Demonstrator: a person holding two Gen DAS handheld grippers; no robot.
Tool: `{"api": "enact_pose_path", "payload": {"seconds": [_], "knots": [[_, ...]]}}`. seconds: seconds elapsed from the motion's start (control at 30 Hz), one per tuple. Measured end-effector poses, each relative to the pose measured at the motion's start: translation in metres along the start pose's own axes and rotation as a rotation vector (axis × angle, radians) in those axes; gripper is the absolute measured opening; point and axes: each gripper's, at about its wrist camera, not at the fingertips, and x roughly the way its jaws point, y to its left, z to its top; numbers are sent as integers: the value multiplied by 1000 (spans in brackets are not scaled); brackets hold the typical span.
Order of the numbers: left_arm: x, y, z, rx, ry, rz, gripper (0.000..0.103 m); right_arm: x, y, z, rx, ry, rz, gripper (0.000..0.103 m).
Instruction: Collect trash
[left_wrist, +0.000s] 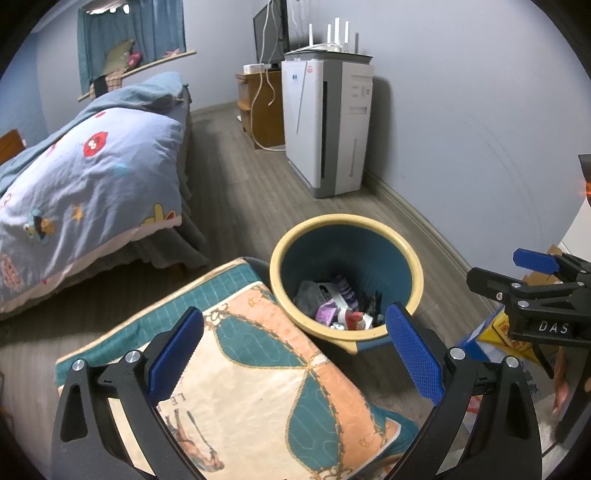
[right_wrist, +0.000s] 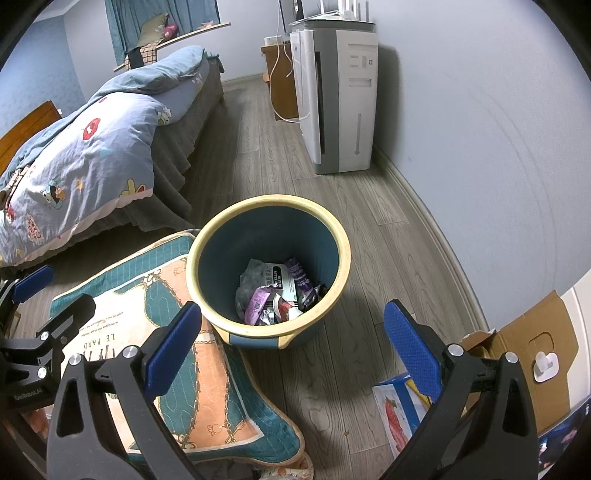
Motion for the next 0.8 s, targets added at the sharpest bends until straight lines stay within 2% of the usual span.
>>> {"api": "enact_pose_path", "payload": {"seconds": [0.8], "knots": [[0, -2, 0, 3, 1, 3, 98, 0, -1, 1, 1, 2, 2, 97]]}}
